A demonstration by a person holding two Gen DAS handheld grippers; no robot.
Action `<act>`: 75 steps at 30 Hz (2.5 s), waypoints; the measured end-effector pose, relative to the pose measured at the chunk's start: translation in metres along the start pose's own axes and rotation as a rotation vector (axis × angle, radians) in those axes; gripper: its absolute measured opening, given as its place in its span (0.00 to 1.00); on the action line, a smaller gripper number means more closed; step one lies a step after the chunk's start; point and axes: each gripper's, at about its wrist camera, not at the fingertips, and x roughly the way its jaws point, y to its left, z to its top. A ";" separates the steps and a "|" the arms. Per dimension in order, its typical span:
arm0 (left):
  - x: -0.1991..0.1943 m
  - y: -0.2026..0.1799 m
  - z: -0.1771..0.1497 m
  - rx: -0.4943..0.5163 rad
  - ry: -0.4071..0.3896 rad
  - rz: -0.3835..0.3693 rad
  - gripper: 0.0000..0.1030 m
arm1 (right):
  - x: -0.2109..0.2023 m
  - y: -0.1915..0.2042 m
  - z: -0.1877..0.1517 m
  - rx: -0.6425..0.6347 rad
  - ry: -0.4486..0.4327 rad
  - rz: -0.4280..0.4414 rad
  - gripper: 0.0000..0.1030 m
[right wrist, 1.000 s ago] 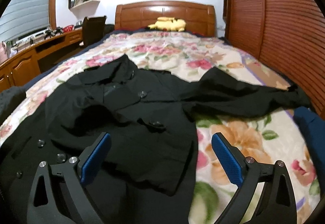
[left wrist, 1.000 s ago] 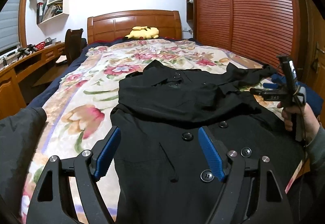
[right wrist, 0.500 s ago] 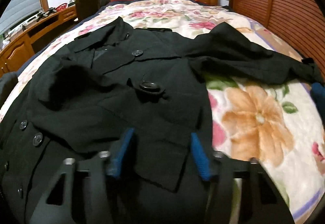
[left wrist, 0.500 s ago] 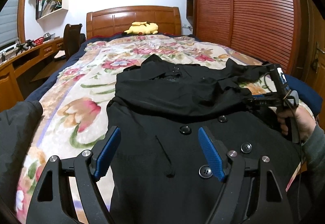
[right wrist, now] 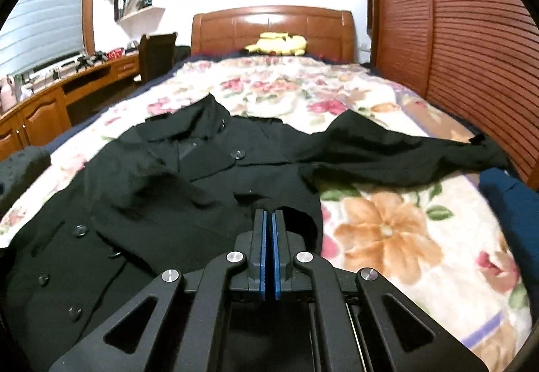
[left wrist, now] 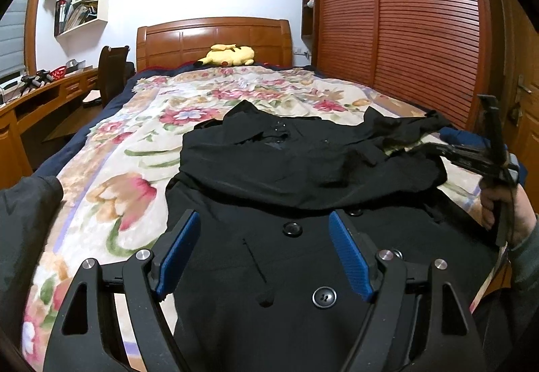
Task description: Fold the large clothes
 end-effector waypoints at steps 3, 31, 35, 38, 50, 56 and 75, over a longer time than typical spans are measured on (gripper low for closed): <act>0.005 -0.002 0.000 -0.007 0.005 -0.011 0.77 | -0.017 -0.001 -0.014 -0.011 -0.005 0.004 0.03; 0.039 -0.007 0.013 -0.009 -0.005 -0.040 1.00 | -0.036 0.017 -0.020 -0.143 0.006 -0.064 0.59; 0.045 -0.006 0.017 -0.018 -0.015 -0.029 1.00 | -0.026 0.021 -0.010 -0.170 0.009 -0.045 0.59; 0.053 -0.006 0.020 -0.015 -0.013 -0.024 1.00 | -0.015 0.021 -0.004 -0.191 0.020 -0.023 0.60; 0.074 -0.010 0.028 -0.004 -0.003 -0.020 1.00 | 0.043 -0.031 0.041 -0.174 0.077 -0.048 0.63; 0.083 -0.011 0.029 0.005 0.013 -0.025 1.00 | 0.073 -0.071 0.061 -0.125 0.073 -0.147 0.79; 0.094 -0.013 0.026 0.000 0.047 -0.036 1.00 | 0.187 -0.149 0.076 0.202 0.269 -0.292 0.79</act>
